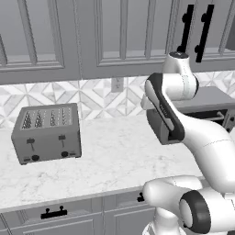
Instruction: Take a straw from the drawer in front and place it inside the glass cup on the dining counter.
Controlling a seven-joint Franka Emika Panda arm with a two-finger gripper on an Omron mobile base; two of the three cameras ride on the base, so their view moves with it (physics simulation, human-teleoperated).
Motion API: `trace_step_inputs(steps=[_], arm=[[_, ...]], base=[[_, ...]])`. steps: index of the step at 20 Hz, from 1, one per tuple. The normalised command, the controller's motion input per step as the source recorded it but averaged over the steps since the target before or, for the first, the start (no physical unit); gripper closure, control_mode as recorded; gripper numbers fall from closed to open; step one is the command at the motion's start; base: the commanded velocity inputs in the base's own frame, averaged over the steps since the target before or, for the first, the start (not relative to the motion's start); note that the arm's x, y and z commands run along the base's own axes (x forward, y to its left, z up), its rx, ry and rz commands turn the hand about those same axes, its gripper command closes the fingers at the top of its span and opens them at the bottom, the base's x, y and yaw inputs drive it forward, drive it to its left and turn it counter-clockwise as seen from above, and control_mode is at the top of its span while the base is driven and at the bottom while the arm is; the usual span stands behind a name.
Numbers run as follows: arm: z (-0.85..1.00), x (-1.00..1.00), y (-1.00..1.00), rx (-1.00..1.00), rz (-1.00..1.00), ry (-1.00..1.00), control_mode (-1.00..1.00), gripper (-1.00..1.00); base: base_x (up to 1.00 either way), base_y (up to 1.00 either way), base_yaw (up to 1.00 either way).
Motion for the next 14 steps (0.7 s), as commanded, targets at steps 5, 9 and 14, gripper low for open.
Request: trace_step_inputs(steps=[5,9,14], arm=[[0.00,0.00,0.00,0.00,0.00,0.00,1.00,-1.00],[0.00,0.00,0.00,0.00,0.00,0.00,1.00,-1.00],[0.00,0.00,0.00,0.00,0.00,0.00,1.00,-1.00]], base=[[-0.24,0.20,-0.02],[-0.68,0.52,-0.26],[-0.46,0.62,-0.43]])
